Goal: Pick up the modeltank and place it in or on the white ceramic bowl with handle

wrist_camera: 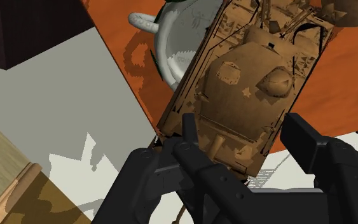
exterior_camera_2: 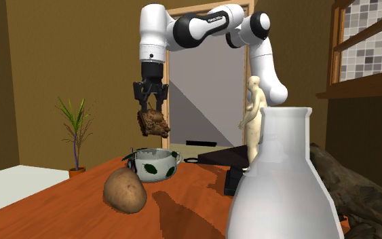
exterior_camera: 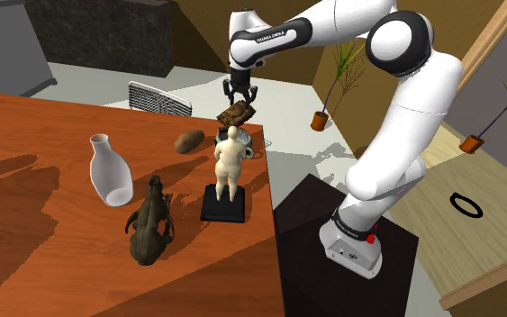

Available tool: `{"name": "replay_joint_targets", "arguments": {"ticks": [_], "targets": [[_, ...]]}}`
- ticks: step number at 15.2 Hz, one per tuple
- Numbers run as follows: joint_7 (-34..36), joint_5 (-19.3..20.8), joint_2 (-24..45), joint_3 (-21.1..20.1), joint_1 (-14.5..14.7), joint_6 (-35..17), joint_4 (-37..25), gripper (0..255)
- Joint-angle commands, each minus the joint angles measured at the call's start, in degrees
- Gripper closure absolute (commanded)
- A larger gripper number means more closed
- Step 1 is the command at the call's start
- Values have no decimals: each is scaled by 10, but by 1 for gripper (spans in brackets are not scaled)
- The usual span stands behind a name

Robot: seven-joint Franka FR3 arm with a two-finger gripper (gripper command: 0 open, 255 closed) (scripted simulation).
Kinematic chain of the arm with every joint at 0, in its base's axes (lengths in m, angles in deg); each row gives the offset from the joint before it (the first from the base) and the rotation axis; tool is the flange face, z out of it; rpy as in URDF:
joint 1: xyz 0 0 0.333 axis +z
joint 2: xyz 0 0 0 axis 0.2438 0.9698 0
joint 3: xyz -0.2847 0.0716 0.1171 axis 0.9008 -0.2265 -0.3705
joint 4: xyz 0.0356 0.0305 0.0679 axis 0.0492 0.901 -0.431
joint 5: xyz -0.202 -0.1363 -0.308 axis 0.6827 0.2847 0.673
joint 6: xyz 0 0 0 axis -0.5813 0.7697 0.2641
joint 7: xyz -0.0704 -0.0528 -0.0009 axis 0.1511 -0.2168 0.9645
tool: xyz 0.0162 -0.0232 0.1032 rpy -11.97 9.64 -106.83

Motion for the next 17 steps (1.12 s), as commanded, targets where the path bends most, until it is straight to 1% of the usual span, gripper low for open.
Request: {"name": "replay_joint_targets", "arguments": {"ticks": [1, 12, 17], "targets": [[2, 3, 4, 1, 0, -14, 10, 255], [24, 27, 41, 7, 3, -87, 50, 255], [24, 27, 42, 7, 4, -88, 51, 255]]}}
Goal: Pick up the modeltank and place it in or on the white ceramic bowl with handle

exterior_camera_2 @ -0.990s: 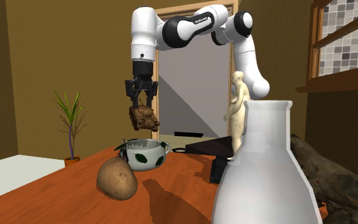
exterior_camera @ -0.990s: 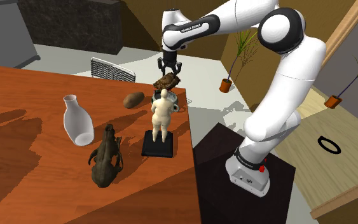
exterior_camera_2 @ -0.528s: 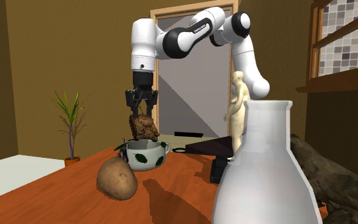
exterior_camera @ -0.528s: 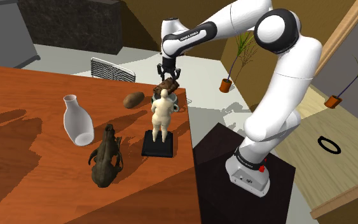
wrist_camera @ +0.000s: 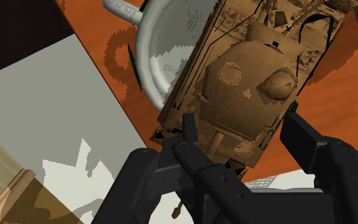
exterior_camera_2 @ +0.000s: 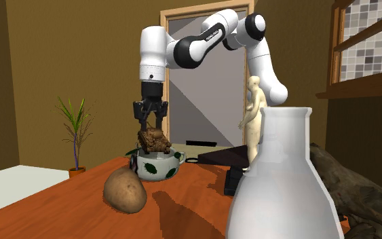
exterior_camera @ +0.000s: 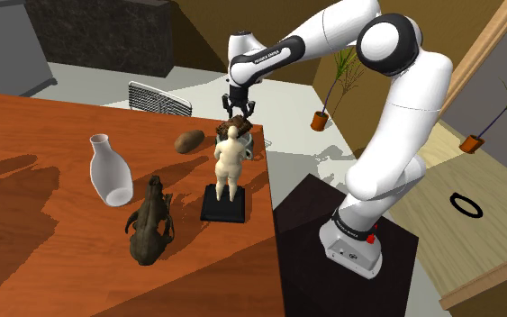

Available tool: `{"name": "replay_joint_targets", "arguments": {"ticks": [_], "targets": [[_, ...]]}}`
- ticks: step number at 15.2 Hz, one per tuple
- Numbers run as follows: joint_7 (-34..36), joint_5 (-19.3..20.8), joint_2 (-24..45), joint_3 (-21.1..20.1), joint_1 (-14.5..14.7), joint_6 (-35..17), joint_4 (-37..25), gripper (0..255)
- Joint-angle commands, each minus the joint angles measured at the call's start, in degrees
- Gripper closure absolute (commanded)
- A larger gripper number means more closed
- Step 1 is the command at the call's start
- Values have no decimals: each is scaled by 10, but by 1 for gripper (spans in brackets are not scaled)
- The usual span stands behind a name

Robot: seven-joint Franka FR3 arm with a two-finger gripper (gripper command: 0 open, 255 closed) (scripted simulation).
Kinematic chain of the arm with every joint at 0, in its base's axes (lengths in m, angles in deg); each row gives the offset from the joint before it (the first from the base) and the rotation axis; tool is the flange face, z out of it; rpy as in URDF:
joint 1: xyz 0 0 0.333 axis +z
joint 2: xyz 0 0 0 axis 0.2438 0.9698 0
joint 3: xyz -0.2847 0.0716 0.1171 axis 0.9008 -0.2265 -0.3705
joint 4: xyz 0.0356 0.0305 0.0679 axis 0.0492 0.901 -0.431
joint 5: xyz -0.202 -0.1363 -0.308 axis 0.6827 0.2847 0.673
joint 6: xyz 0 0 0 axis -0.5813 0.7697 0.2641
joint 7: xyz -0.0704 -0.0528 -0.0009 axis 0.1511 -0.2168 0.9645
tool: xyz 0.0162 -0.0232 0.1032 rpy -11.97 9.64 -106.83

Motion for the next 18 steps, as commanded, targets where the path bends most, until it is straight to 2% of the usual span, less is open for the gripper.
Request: {"name": "replay_joint_targets", "arguments": {"ticks": [1, 3, 4, 9, 13, 18], "targets": [[0, -1, 1, -1, 1, 0, 3, 255], [0, -1, 1, -1, 1, 0, 3, 255], [-1, -1, 0, -1, 0, 1, 3, 0], [0, -1, 1, -1, 1, 0, 3, 0], [-14, -22, -31, -8, 0, 63, -31, 0], [-14, -22, -31, -8, 1, 63, -31, 0]]}}
